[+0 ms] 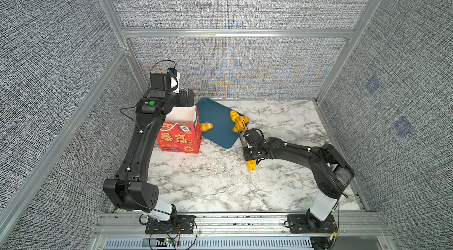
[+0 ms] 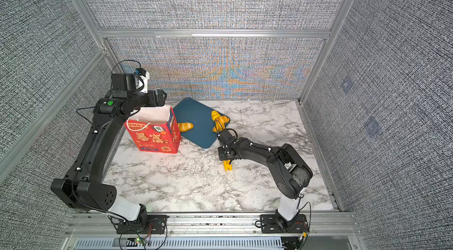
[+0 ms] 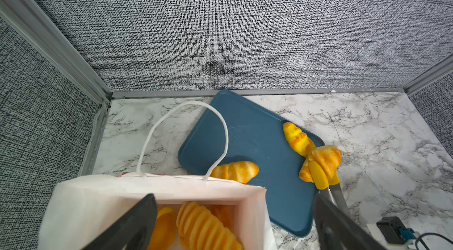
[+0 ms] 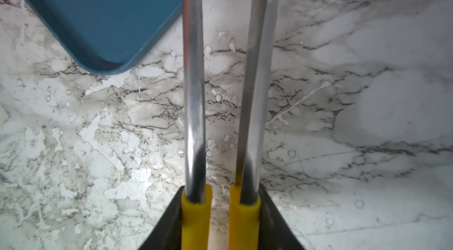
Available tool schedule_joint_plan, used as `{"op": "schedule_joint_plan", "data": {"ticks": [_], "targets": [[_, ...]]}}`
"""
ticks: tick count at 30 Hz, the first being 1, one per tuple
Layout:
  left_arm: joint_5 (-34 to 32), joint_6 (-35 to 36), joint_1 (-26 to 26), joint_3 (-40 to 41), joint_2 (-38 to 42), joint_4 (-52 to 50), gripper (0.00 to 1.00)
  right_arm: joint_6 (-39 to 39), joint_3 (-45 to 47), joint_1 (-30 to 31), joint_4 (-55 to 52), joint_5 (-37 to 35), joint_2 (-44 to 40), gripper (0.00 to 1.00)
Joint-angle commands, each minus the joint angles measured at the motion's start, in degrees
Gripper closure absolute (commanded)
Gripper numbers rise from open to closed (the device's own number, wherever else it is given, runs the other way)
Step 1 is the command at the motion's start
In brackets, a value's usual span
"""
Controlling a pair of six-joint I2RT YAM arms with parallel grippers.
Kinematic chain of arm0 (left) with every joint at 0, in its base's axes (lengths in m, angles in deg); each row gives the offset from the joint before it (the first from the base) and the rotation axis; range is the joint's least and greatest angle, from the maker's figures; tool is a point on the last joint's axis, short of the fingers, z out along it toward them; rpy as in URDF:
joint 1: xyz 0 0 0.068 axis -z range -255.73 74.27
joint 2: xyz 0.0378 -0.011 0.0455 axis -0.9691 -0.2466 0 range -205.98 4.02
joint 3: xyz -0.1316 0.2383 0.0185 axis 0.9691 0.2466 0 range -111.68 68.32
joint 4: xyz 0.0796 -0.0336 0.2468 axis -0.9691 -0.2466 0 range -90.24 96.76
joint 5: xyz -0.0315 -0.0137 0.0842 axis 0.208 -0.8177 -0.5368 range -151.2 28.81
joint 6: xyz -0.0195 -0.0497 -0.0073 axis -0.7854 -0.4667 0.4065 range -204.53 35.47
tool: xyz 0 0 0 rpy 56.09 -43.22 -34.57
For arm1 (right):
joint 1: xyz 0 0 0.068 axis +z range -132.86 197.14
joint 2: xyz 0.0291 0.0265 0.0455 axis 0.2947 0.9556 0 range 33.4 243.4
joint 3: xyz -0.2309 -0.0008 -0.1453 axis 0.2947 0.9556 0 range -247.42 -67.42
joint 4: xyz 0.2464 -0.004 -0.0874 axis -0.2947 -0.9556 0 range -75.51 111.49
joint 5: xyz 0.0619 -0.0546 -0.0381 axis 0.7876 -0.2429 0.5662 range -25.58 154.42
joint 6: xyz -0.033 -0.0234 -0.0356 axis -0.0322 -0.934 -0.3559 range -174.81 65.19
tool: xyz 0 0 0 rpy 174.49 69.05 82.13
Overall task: Pack bread into a paper bag
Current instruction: Pick up the fake bread from the plate.
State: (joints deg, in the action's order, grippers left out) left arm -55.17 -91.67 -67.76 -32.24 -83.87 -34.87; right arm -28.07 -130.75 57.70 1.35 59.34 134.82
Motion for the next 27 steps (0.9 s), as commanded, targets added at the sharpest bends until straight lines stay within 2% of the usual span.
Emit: {"op": "schedule_joint_plan", "data": {"ticks": [1, 14, 22, 27], "targets": [[0.04, -0.07, 0.15, -0.58, 0.26, 1.1, 0.0, -1.73, -1.25, 0.06, -1.96, -3.44, -0.75, 0.62], [0.04, 0.15, 0.45, -1.47, 0.21, 0.45, 0.0, -2.96, -0.61, -1.02, -2.59, -7.48, -5.74, 0.62], [-0.4, 0.19, 0.71, -2.51, 0.31, -0.19, 0.0, -5.0, -0.66, -1.01, 1.22, -3.92, -11.57, 0.76], [-0.99, 0.24, 0.9, -2.89, 0.61, -0.44, 0.0, -6.25, -1.21, -1.05, 3.5, -1.22, -14.47, 0.79]]}}
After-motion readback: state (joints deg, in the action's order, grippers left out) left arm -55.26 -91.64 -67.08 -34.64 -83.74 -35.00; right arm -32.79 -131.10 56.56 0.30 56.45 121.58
